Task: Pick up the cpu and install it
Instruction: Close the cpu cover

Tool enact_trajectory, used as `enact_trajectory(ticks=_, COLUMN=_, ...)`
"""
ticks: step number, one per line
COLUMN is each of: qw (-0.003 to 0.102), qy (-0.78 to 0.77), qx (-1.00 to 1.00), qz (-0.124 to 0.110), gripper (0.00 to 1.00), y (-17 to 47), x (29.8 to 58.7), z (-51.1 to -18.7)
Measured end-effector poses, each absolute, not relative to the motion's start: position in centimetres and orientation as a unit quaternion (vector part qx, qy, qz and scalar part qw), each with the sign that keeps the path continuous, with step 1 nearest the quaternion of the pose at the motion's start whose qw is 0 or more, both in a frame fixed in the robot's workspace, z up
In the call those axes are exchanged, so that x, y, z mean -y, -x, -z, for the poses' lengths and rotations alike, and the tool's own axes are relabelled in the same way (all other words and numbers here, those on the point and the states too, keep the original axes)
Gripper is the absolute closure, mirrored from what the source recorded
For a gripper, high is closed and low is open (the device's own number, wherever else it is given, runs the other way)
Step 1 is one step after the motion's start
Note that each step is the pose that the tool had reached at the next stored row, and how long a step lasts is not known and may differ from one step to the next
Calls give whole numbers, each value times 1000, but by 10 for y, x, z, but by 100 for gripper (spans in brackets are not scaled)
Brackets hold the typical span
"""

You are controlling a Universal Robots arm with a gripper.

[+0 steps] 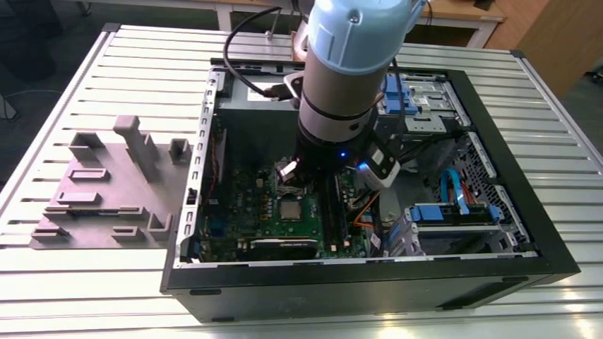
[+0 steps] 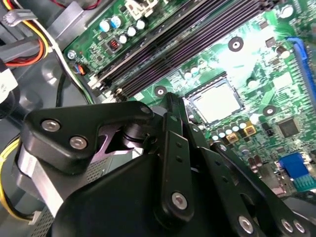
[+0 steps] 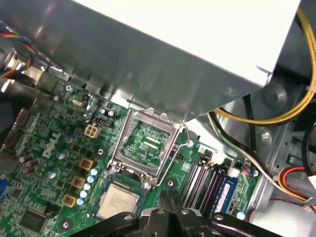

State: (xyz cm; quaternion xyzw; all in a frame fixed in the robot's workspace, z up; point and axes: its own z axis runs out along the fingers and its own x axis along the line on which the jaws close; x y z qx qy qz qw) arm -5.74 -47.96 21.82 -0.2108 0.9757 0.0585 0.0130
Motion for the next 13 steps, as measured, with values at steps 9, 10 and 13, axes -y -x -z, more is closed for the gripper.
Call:
enact_trajectory(ticks=9, qw=14, qy=214, qx=-975, qz=-64, gripper=90, y=57, x=469, z=-215)
enact_trajectory(ticks=10, qw=14, qy=217, qx=-974, qz=-64, gripper=90, y=57, x=469, z=-214)
enact_trajectory(ticks=13, qw=12, qy=235, qx=-970, qz=-64, gripper=90, y=57, x=469, z=-213)
